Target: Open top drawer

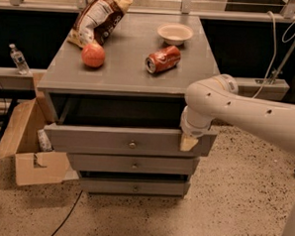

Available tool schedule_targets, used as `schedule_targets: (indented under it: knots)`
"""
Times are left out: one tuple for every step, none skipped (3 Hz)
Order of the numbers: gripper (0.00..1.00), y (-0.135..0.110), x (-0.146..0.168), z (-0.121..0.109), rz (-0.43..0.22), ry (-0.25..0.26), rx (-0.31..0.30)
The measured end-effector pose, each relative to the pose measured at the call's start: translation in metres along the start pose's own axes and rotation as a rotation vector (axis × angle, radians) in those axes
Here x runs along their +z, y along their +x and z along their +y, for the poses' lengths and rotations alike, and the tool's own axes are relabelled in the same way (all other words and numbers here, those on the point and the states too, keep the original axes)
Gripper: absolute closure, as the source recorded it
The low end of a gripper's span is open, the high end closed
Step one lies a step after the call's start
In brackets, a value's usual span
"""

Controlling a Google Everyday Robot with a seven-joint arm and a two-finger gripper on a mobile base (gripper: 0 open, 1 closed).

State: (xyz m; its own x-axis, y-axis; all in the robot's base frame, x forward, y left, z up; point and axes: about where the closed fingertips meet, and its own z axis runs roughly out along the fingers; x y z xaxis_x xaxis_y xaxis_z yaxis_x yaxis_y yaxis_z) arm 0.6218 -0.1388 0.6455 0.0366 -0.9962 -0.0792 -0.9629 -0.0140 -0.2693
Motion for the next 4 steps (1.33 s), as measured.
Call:
schedule_targets:
  knots:
    - [0.00, 0.000, 0.000, 0.000, 0.000, 0.000, 0.000]
    - [0.00, -0.003, 0.003, 0.007, -0.001, -0.034, -0.008]
    - [0.00, -0.013, 0.001, 0.020, -0.009, -0.102, -0.026]
    - [0.00, -0.018, -0.004, 0.036, -0.022, -0.153, -0.028]
